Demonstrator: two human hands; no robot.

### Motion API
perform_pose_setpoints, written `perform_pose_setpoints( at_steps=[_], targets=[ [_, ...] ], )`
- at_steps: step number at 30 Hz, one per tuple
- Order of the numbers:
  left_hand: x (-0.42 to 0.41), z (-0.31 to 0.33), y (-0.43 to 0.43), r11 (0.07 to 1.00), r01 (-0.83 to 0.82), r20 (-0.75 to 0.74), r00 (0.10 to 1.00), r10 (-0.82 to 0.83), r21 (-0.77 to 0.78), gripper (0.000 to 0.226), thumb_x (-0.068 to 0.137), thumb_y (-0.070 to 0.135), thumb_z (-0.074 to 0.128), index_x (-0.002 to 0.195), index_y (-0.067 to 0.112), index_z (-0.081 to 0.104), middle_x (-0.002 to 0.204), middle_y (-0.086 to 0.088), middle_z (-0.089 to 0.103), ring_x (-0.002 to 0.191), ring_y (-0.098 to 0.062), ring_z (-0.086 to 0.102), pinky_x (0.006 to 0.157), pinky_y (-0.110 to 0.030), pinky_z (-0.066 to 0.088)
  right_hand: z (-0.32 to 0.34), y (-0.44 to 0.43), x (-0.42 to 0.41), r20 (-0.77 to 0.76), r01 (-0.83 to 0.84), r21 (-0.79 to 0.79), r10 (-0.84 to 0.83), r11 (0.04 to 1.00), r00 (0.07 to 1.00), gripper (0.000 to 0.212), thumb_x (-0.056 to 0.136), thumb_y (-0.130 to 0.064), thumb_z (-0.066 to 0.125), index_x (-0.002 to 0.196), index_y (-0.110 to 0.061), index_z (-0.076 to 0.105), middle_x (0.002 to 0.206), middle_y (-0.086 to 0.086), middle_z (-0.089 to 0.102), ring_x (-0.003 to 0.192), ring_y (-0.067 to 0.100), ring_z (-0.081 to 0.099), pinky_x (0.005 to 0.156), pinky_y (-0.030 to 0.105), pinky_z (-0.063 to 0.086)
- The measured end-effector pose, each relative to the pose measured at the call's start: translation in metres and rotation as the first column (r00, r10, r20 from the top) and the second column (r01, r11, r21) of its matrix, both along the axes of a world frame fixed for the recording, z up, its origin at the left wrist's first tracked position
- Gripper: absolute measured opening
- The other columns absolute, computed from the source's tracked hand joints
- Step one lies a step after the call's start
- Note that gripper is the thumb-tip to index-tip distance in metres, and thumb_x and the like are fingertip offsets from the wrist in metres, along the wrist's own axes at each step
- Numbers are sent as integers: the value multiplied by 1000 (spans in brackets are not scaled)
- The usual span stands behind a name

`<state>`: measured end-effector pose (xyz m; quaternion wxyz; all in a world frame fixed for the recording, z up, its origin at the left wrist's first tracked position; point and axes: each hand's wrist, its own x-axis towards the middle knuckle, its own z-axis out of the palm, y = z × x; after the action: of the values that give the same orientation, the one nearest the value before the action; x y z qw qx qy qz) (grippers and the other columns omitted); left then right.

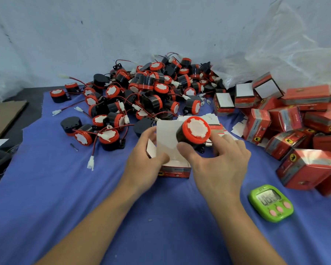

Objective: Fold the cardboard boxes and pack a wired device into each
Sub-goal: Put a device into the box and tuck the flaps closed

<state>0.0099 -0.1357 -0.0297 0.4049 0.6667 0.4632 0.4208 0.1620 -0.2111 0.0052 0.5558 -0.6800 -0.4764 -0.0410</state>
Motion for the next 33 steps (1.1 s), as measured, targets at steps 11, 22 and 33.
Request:
perform_pose_setpoints(
  at_steps=[11,22,33],
  targets=[
    [0,-1,-11,999,13,-90,996,-9,43,62,80,26,63,134,55,50,117,36,66,107,10,64,84,-21,58,-18,16,-16,121,-179,-283,220,942,968,67,67,-73,55,119,-34,73,157,-5,46,147,20,31,120,35,23],
    [-6,-3,-1,990,77,80,994,-68,-118,68,69,15,61,129,47,62,119,6,76,111,-20,71,93,-49,58,-17,12,-4,395,33,-366,123,930,910,61,82,-75,54,120,-32,73,161,8,42,150,33,29,117,43,13],
    [-1,0,-5,999,23,-44,999,-25,-43,74,72,29,65,141,51,48,110,22,73,95,2,70,66,-16,54,0,1,-10,104,-116,19,113,993,988,52,78,-59,68,119,-27,73,116,-22,60,114,1,44,105,11,22]
  ],
)
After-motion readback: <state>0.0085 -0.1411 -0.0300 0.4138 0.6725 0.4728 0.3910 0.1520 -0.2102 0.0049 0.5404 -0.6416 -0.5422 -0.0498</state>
